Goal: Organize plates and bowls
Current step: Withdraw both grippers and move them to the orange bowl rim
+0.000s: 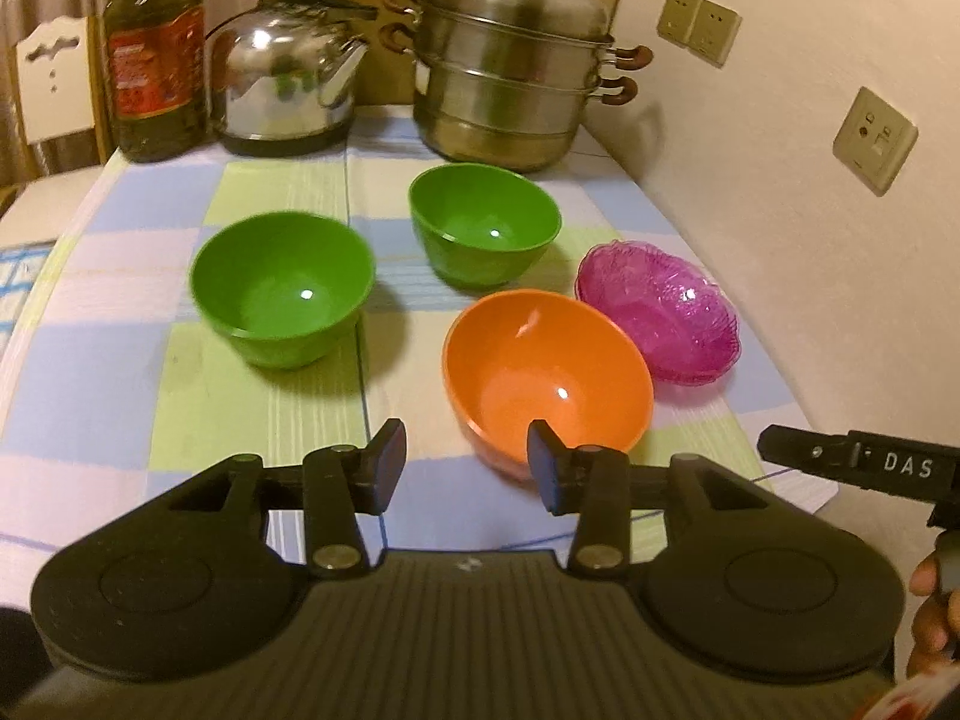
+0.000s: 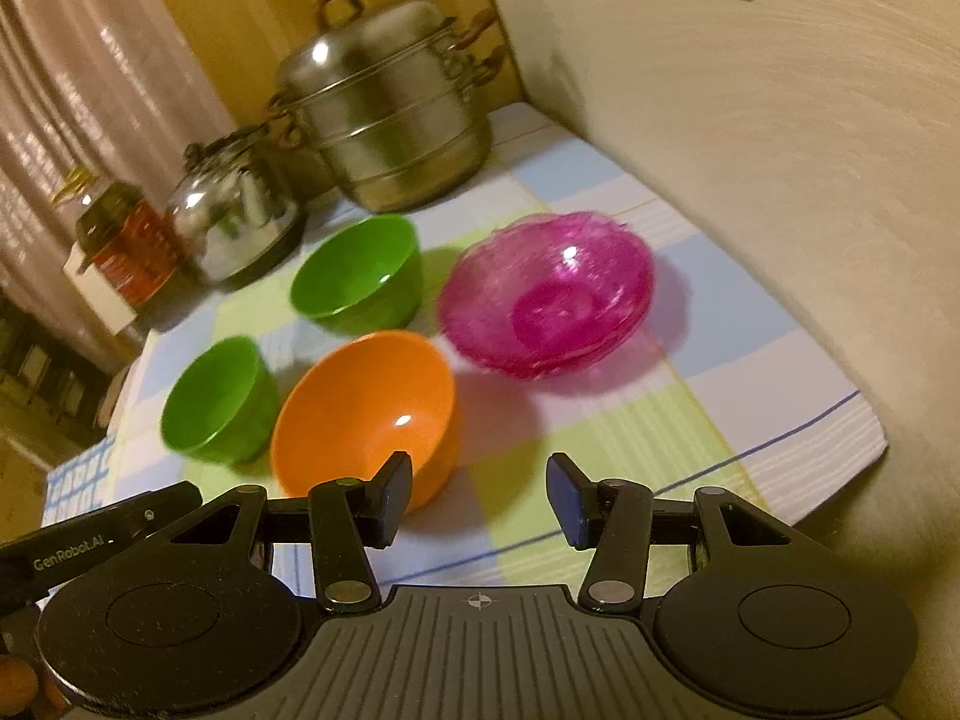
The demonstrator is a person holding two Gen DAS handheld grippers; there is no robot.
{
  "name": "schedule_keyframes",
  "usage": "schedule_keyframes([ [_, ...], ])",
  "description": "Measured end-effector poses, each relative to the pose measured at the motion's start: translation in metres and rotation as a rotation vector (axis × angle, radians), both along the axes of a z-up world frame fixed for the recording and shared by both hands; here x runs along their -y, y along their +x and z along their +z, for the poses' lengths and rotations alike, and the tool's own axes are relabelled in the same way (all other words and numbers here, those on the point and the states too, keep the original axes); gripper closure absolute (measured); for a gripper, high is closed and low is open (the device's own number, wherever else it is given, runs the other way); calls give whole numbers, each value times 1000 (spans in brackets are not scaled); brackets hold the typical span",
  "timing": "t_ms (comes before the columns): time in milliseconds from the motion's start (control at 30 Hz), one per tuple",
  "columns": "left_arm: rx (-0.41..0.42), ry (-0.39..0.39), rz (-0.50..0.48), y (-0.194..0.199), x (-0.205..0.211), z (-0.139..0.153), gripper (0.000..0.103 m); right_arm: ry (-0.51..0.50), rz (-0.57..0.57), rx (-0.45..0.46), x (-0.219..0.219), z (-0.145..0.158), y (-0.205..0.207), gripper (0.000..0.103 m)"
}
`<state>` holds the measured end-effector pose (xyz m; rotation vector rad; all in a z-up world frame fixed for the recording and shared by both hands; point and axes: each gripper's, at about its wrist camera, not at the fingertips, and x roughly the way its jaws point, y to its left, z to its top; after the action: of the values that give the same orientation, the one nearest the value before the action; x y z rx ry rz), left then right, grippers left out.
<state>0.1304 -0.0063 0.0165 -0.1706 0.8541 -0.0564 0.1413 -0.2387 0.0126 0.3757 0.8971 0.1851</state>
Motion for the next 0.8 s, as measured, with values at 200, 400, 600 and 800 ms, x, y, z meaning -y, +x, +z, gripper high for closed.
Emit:
schedule_keyframes([
  [200, -13, -15, 30, -11, -14, -3, 62, -3, 34, -7, -13, -4, -10, 53],
  [400, -23, -16, 46, -18, -19, -7, 62, -6, 46, -7, -18, -3, -13, 53],
  [600, -31, -20, 50, -21, -20, -10, 62, -14, 56, -17, -21, -6, -13, 53],
  [800, -40, -25, 55, -21, -22, -14, 62, -19, 69, -27, -26, -9, -12, 53],
])
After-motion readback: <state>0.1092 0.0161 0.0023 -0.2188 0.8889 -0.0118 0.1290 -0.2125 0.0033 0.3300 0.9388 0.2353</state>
